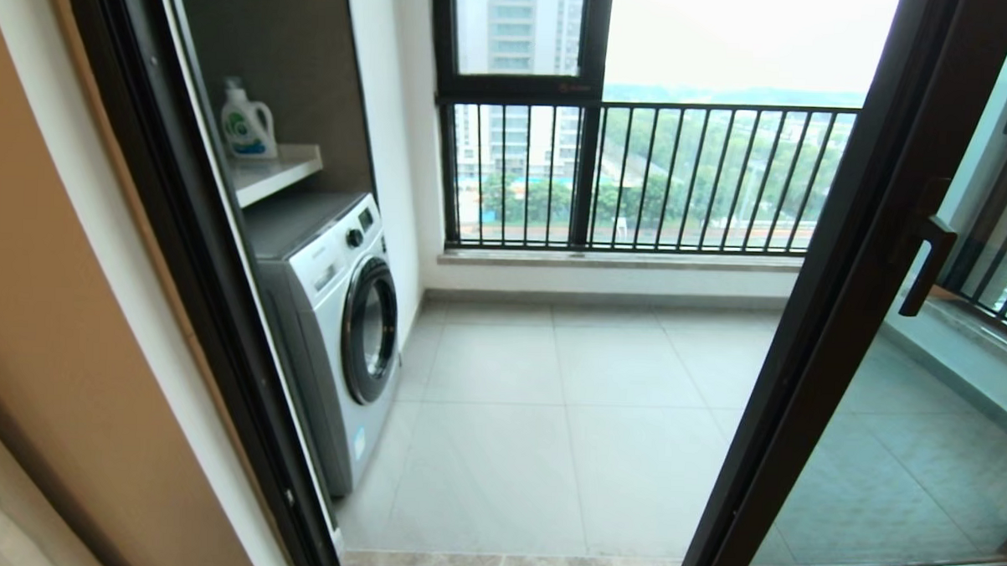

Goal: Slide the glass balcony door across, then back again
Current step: Close the slid door

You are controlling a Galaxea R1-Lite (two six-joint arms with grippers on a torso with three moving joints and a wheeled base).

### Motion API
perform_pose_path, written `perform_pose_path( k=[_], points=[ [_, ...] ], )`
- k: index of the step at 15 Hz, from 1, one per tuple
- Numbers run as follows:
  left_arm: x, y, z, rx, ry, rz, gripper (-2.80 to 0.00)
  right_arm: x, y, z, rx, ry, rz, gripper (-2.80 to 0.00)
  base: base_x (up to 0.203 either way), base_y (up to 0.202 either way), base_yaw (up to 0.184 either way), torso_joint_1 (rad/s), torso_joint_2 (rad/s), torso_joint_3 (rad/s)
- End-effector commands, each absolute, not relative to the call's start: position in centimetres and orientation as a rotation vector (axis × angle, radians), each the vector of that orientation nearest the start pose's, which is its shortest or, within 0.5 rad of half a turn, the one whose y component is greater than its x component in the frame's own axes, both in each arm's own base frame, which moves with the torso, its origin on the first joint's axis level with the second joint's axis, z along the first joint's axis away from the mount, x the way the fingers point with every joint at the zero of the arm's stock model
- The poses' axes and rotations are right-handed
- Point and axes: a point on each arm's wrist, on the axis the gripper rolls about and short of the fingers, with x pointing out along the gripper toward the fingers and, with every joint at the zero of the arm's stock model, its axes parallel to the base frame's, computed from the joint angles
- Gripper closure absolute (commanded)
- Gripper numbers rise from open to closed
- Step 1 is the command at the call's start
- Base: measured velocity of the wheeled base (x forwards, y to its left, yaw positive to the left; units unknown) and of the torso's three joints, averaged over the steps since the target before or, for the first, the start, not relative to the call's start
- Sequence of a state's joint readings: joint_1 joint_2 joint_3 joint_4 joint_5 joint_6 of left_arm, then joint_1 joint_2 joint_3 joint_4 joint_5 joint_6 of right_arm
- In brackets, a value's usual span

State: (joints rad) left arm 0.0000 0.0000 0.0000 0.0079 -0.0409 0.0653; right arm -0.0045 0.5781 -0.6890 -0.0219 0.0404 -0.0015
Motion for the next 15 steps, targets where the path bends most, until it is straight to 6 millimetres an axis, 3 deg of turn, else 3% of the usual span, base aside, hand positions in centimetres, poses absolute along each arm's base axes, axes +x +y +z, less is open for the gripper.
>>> perform_pose_path(
  k=[1, 5, 9, 13, 15],
  points=[
    [-2.3, -0.1, 7.4, 0.066, 0.011, -0.042, 0.0, 4.7, 0.1, 28.9, -0.005, -0.074, 0.035, 0.0, 0.0, 0.0, 0.0, 0.0, 0.0, 0.0],
    [-2.3, -0.1, 7.4, 0.066, 0.009, -0.042, 0.0, 8.4, 0.0, 31.2, -0.002, -0.041, 0.025, 0.0, 0.0, 0.0, 0.0, 0.0, 0.0, 0.0],
    [-2.3, -0.1, 7.4, 0.064, 0.009, -0.042, 0.0, 10.9, -0.2, 33.8, -0.002, -0.069, 0.01, 0.0, 0.0, 0.0, 0.0, 0.0, 0.0, 0.0],
    [-2.3, -0.1, 7.4, 0.064, 0.009, -0.041, 0.0, 14.0, -3.4, 33.5, -0.002, -0.034, -0.214, 0.0, 0.0, 0.0, 0.0, 0.0, 0.0, 0.0],
    [-2.3, -0.1, 7.4, 0.064, 0.009, -0.042, 0.0, 14.0, -5.4, 33.1, -0.001, -0.009, -0.341, 0.0, 0.0, 0.0, 0.0, 0.0, 0.0, 0.0]
  ],
)
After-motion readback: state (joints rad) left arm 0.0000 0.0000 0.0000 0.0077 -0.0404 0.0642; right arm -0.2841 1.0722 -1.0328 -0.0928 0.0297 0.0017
